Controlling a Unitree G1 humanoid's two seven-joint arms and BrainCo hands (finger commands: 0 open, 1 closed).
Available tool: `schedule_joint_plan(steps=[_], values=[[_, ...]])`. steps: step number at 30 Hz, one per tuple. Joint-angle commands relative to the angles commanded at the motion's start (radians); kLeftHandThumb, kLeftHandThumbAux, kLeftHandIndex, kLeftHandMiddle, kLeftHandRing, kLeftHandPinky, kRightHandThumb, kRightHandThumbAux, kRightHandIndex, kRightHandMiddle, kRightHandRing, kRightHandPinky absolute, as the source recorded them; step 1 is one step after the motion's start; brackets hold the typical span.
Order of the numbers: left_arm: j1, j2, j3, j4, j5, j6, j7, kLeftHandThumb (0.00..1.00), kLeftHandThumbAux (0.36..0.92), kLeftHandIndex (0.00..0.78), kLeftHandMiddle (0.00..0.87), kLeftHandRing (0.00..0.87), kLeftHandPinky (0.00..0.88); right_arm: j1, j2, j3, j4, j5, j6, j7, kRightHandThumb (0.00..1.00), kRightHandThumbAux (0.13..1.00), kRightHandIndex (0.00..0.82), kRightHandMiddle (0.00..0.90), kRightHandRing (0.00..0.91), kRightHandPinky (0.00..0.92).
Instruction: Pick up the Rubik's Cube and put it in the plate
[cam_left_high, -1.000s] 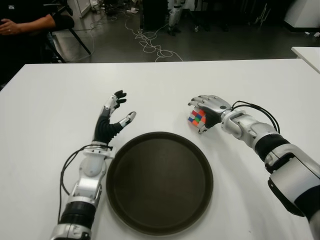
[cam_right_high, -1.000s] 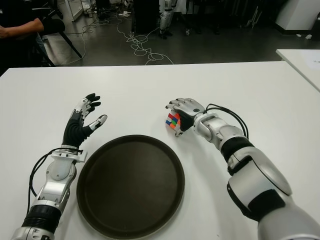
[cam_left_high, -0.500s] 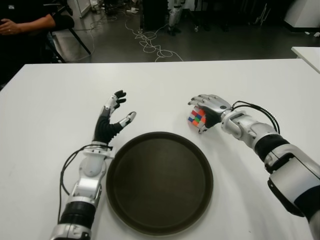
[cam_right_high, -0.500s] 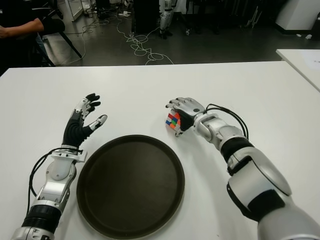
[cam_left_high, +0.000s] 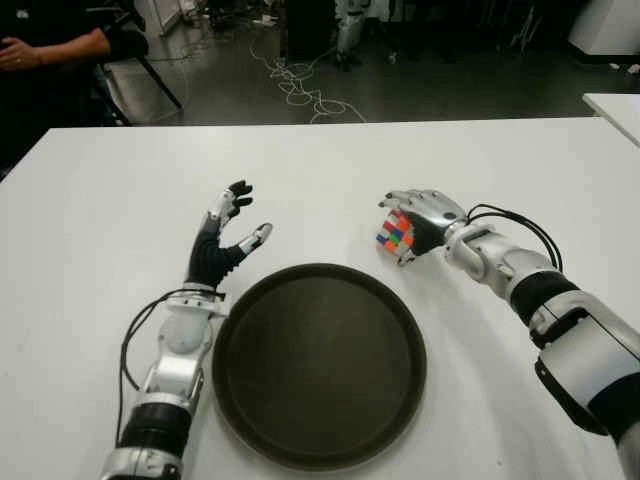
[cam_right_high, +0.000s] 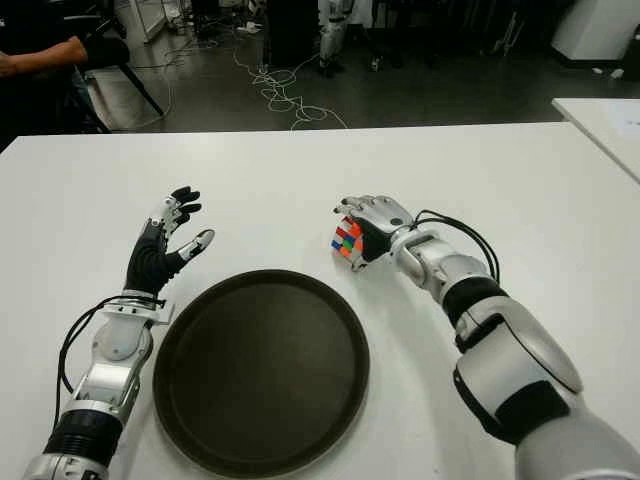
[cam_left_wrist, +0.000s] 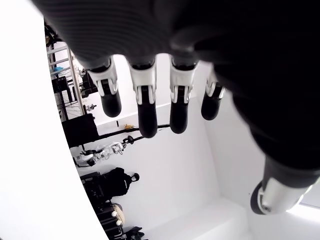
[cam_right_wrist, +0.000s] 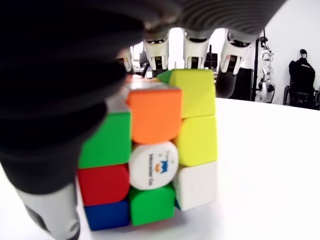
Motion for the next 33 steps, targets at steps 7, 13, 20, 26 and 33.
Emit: schedule_joint_plan(steps=[7, 13, 20, 26, 33], values=[[0.003, -0.001, 0.0, -0.005, -0.003, 0.0, -0.001, 0.075, 0.617, 0.096, 0.155, 0.135, 0.091, 0.005, 0.01, -0.025, 0.006, 0.013, 0.008, -0.026, 0.0, 0.836, 0.181, 0.24, 0.283, 0.33], [0.004, -0.001, 0.001, -0.006, -0.004, 0.004, -0.003, 0.081, 0.608, 0.093, 0.147, 0.126, 0.086, 0.002, 0.012, -0.035, 0.002, 0.016, 0.011, -0.013, 0.016, 0.903, 0.315, 0.432, 0.478, 0.498], [0.004, 0.001, 0.001, -0.005, -0.003, -0.005, -0.003, 0.075, 0.614, 0.093, 0.146, 0.124, 0.081, 0.0, 0.01, -0.036, -0.004, 0.011, 0.016, -0.002, 0.05, 0.93, 0.301, 0.526, 0.545, 0.527], [0.007, 0.0, 0.0, -0.012, -0.005, -0.004, -0.005, 0.073, 0.611, 0.104, 0.168, 0.141, 0.078, -0.001, 0.006, -0.033, -0.009, 0.005, 0.011, -0.023, 0.056, 0.933, 0.307, 0.537, 0.554, 0.529], [0.01, -0.001, -0.001, -0.02, -0.006, 0.003, -0.007, 0.073, 0.593, 0.1, 0.165, 0.145, 0.099, 0.002, 0.006, -0.048, -0.014, 0.017, 0.01, -0.04, 0.594, 0.77, 0.393, 0.543, 0.56, 0.532]])
